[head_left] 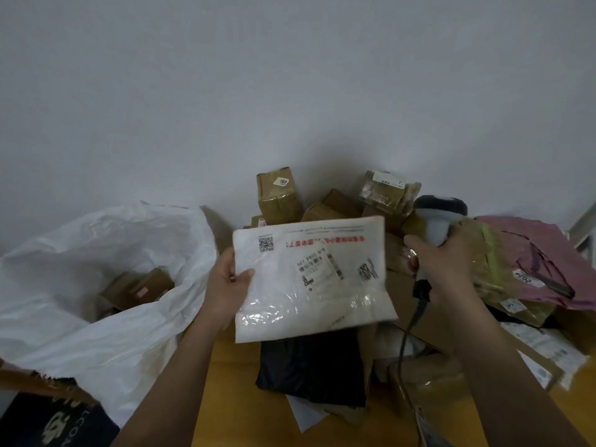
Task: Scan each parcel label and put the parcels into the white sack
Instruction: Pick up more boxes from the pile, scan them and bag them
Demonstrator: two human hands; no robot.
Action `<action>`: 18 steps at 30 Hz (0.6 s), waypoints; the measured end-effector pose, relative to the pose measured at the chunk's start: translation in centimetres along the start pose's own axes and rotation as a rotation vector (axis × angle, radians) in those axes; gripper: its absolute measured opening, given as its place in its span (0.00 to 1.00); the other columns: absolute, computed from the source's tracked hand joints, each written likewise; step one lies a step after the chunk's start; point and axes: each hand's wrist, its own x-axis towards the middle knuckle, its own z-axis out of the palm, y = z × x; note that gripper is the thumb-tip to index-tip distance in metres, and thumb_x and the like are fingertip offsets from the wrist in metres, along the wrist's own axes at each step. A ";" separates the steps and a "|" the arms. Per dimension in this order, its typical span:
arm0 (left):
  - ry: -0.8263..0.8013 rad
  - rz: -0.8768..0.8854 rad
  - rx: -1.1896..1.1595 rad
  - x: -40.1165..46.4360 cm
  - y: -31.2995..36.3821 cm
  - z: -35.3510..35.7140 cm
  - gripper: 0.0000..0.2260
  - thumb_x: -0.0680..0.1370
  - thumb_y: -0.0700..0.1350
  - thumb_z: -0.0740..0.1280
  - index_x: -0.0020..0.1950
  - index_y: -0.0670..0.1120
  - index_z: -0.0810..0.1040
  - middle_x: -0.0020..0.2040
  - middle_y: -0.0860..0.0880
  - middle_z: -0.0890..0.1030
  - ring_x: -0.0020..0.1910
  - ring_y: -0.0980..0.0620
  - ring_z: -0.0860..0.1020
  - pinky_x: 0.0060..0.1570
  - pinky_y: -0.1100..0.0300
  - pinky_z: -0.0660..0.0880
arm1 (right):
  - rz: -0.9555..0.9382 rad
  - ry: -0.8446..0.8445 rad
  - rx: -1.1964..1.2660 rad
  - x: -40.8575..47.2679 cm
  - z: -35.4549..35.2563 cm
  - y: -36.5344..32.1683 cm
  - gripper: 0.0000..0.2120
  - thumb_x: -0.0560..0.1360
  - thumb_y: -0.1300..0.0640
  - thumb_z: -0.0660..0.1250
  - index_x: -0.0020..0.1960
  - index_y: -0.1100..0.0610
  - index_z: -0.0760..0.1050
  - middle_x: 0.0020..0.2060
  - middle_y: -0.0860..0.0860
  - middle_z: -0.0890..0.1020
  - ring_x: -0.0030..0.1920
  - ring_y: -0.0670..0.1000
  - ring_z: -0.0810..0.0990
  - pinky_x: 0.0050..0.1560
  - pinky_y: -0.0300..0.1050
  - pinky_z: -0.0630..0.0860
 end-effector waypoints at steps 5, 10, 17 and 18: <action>0.163 -0.010 -0.019 0.6 0.3 -0.8 0.14 0.80 0.36 0.64 0.64 0.48 0.72 0.57 0.47 0.80 0.51 0.47 0.82 0.43 0.52 0.81 | 0.024 -0.203 -0.245 -1.9 0.8 -1.1 0.19 0.77 0.49 0.68 0.58 0.62 0.71 0.34 0.54 0.75 0.19 0.41 0.72 0.20 0.34 0.67; 0.201 0.039 0.002 0.9 0.7 -1.0 0.11 0.80 0.35 0.64 0.56 0.50 0.72 0.49 0.50 0.81 0.45 0.51 0.81 0.42 0.55 0.79 | 0.136 -0.479 -0.046 -4.3 1.2 -3.7 0.14 0.78 0.53 0.67 0.60 0.56 0.68 0.41 0.54 0.76 0.29 0.49 0.75 0.31 0.44 0.75; 0.239 0.018 0.045 1.7 0.5 -1.7 0.12 0.79 0.36 0.64 0.60 0.50 0.73 0.48 0.50 0.81 0.47 0.45 0.81 0.48 0.47 0.80 | 0.073 -0.740 -0.016 -5.8 -0.2 -7.1 0.09 0.77 0.57 0.67 0.54 0.60 0.73 0.37 0.54 0.76 0.29 0.52 0.75 0.32 0.47 0.75; 0.242 0.004 0.040 1.9 0.5 -1.8 0.13 0.79 0.36 0.65 0.61 0.49 0.73 0.50 0.48 0.81 0.48 0.44 0.81 0.49 0.44 0.80 | 0.052 -0.762 -0.024 -5.9 -0.5 -7.6 0.10 0.77 0.56 0.67 0.54 0.61 0.73 0.36 0.53 0.77 0.28 0.52 0.75 0.31 0.47 0.75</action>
